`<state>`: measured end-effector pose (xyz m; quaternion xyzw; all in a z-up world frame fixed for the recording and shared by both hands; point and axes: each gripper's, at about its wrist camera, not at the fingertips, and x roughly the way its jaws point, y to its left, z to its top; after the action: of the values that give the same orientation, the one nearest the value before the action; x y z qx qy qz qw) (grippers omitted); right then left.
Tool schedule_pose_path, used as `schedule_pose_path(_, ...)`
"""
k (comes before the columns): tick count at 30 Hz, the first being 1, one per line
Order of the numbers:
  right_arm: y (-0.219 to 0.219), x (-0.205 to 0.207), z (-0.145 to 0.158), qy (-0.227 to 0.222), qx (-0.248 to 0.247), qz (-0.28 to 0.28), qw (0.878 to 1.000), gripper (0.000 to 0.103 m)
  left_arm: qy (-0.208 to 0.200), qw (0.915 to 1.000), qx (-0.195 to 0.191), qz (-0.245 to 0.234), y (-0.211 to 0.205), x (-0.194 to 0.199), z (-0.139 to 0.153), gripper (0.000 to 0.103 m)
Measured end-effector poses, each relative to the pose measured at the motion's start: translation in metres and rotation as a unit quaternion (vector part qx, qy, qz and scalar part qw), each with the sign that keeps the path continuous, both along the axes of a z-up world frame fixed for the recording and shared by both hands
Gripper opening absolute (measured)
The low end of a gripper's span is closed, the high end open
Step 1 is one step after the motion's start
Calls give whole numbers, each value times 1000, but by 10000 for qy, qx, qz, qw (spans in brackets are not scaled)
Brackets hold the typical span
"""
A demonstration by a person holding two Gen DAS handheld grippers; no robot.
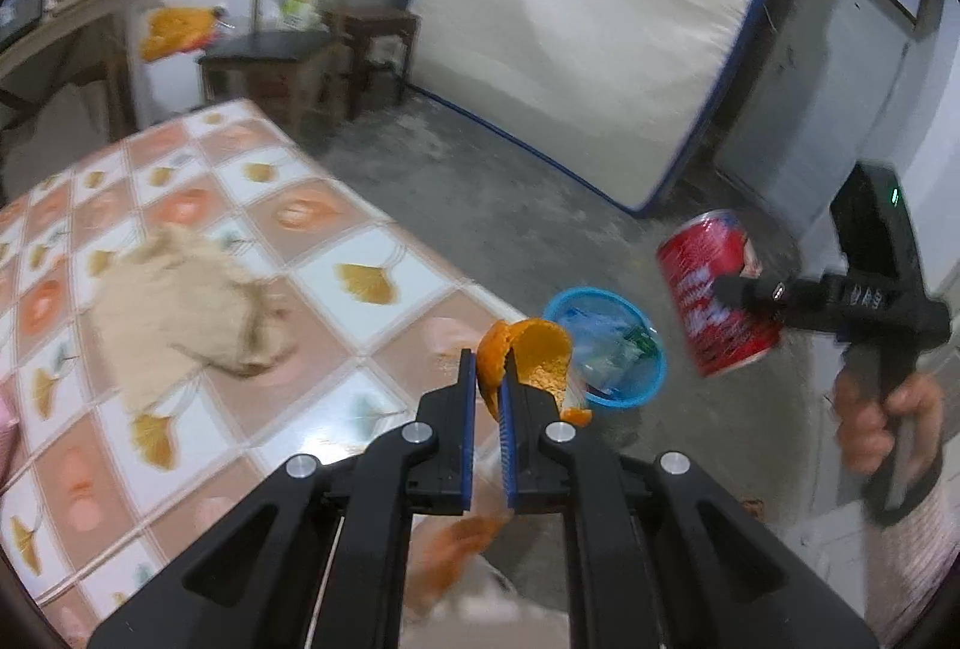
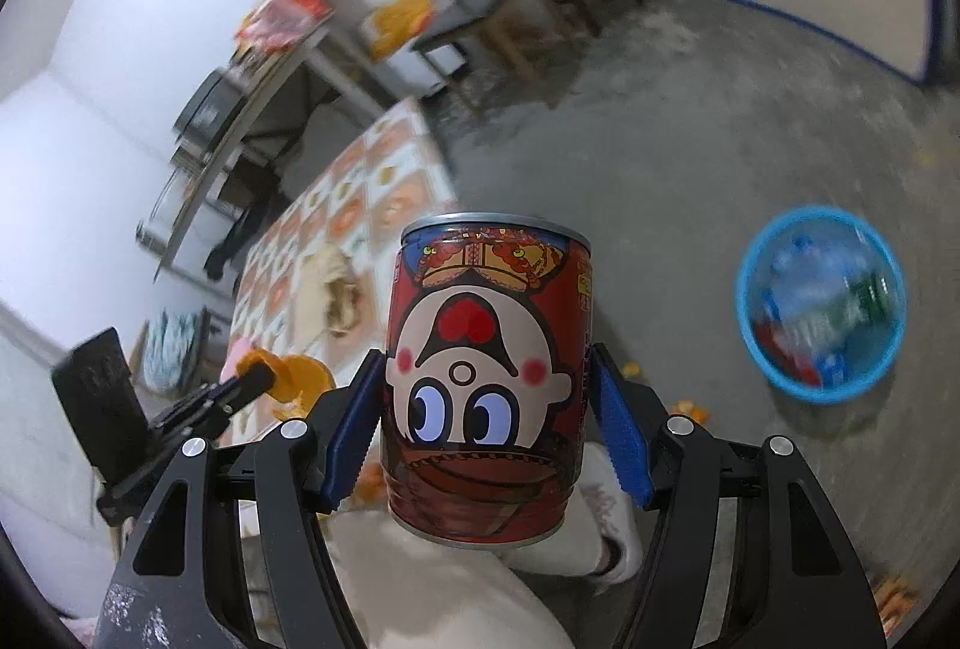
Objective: Collect trash
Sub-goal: 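Carry the red can with the right gripper while the left gripper carries the orange peel to the wastebasket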
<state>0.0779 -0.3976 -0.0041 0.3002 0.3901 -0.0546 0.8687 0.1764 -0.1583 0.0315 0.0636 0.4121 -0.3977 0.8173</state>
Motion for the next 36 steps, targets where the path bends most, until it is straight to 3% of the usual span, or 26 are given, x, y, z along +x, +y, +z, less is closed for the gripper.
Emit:
schedule_pose_path(5, -39, -38, -53, 143, 576, -741, 9955, 63, 299, 9987, 124, -400, -66, -5, -18, 6)
schedule_pose_path(9, -80, -70, -83, 260, 878, -1459, 9851, 63, 611, 9954, 233, -694, -122, -7, -40, 6)
schedule_pose_path(17, -163, -119, -139, 456, 1332, -2957, 9448, 63, 943, 9878, 802, -942, -255, 2, -106, 7)
schedule_pose_path(25, -209, -112, -201, 461, 2056, -3709, 9045, 63, 1102, 9794, 1458, -858, -343, 30, -175, 7)
schedule_pose_path(30, -229, -97, -222, 538, 2174, -4087, 8848, 63, 1091, 9753, 1749, -799, -381, 48, -211, 7)
schedule_pose_path(33, -234, -93, -237, 603, 2229, -4301, 8728, 63, 1295, 9737, 1755, -657, -394, 62, -234, 8)
schedule_pose_path(36, -234, -90, -247, 708, 2222, -4489, 8626, 64, 1471, 9741, 1626, -552, -397, 70, -244, 28)
